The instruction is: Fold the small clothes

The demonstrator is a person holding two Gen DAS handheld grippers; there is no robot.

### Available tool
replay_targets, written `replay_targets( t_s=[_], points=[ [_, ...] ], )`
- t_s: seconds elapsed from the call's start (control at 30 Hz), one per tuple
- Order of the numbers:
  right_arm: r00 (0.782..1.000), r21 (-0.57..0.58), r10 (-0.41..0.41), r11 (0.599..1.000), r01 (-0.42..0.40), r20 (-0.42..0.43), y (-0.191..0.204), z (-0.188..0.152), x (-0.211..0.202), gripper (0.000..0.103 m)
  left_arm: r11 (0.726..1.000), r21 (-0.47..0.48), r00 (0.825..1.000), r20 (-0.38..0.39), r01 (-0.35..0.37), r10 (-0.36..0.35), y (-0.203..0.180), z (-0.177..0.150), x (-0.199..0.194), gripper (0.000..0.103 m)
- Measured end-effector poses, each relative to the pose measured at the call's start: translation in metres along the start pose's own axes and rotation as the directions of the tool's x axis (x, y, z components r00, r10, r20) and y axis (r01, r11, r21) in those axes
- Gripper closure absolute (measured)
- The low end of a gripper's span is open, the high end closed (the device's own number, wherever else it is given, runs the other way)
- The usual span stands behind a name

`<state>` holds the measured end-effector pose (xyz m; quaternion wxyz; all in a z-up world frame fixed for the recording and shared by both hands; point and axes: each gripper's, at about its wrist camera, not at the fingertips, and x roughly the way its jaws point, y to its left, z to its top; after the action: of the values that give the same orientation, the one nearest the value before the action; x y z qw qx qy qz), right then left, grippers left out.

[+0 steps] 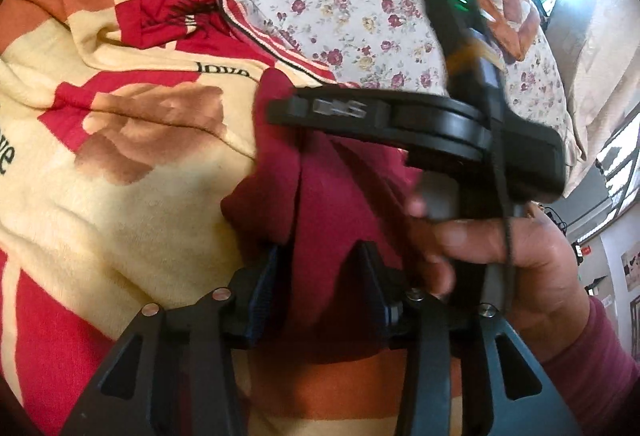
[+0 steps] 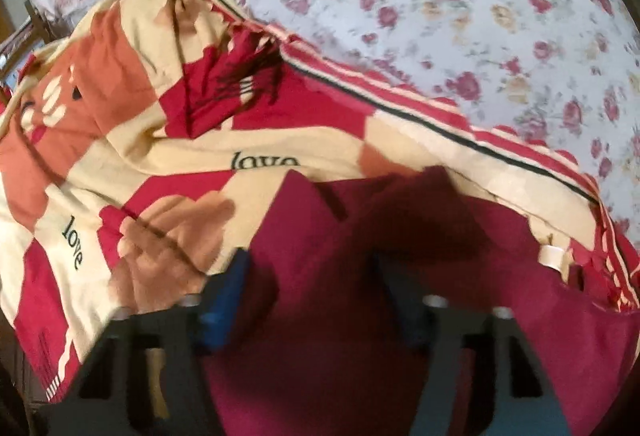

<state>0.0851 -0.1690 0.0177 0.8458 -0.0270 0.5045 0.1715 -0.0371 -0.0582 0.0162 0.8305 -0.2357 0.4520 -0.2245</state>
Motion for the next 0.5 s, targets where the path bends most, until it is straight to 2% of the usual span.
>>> replay_targets(
  t_s=[0.03, 0.1, 0.23, 0.4, 0.5],
  points=[
    [1.0, 0.006, 0.025, 1.0, -0.025, 0.003, -0.004, -0.001, -0.005, 0.077, 1.0, 0.003, 1.0, 0.009, 0.005, -0.005, 0.0, 0.001, 0.0, 0.078],
    [0.998, 0.017, 0.052, 0.998, -0.052, 0.021, -0.012, -0.003, -0.018, 0.083, 1.0, 0.014, 1.0, 0.026, 0.015, -0.015, -0.002, 0.003, -0.003, 0.077],
    [0.995, 0.042, 0.079, 0.996, -0.082, 0.059, -0.025, -0.006, -0.038, 0.084, 0.993, 0.092, 0.996, 0.055, 0.068, -0.073, -0.015, 0.002, -0.013, 0.077],
    [0.993, 0.057, 0.097, 0.993, -0.101, 0.07, -0.035, -0.009, -0.045, 0.084, 0.988, 0.148, 0.991, 0.121, 0.031, -0.05, -0.022, 0.003, -0.022, 0.077],
    [0.993, 0.063, 0.098, 0.993, -0.102, 0.066, -0.039, -0.012, -0.045, 0.084, 0.976, 0.211, 0.983, 0.156, 0.06, -0.094, -0.028, 0.003, -0.033, 0.077]
  ],
)
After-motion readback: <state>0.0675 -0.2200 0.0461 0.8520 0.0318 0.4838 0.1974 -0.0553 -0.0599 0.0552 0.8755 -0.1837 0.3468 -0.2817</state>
